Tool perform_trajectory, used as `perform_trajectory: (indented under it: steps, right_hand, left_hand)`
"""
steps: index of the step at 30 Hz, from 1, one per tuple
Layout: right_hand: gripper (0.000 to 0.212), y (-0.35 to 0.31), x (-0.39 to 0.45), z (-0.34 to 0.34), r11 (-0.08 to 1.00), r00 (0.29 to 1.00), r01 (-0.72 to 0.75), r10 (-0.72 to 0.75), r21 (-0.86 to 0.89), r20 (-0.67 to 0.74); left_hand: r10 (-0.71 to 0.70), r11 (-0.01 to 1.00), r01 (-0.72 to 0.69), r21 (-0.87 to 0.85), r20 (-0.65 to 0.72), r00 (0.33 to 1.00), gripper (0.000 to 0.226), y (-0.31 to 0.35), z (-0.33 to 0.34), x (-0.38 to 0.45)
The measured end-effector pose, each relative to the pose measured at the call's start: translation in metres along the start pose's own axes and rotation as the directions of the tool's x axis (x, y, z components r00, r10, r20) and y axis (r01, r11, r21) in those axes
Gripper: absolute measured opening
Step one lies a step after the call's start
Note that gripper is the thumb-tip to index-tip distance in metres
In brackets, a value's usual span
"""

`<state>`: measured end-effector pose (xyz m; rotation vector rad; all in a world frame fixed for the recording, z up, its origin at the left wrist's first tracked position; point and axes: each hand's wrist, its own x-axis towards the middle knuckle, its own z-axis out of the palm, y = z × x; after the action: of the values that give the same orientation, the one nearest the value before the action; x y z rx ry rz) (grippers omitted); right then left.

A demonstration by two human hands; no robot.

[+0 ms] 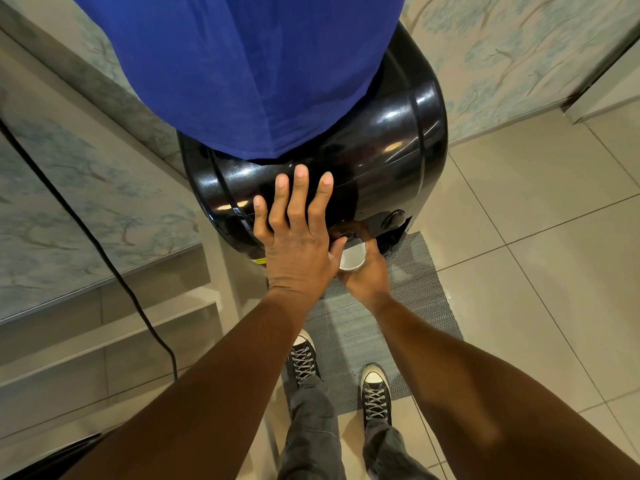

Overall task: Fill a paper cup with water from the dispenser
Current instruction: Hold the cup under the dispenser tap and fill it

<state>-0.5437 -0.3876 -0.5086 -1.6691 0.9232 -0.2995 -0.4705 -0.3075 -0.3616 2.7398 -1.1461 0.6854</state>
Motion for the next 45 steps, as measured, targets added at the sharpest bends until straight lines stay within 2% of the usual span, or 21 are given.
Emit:
perform_trajectory:
  steps: [3, 23, 45]
  right_hand:
    - [0.068, -0.0022, -0.0018, -0.0017, 0.999, 1.000, -0.005, 0.005, -0.042, -0.011]
    - [0.060, -0.0061, -0.0023, -0.0035, 0.999, 0.999, -0.035, 0.035, -0.035, -0.003]
    - [0.066, -0.0018, 0.0009, -0.0024, 1.000, 1.000, -0.017, 0.017, -0.020, 0.001]
  left_hand:
    - [-0.002, 1.000, 0.002, -0.003, 0.003, 1.000, 0.115, 0.0001, 0.0005, -0.0002]
    - [-0.009, 1.000, 0.009, -0.007, 0.018, 1.000, 0.114, 0.0009, -0.0020, -0.0004]
    - [0.002, 1.000, -0.002, 0.014, 0.003, 1.000, 0.116, 0.0000, 0.0014, -0.0001]
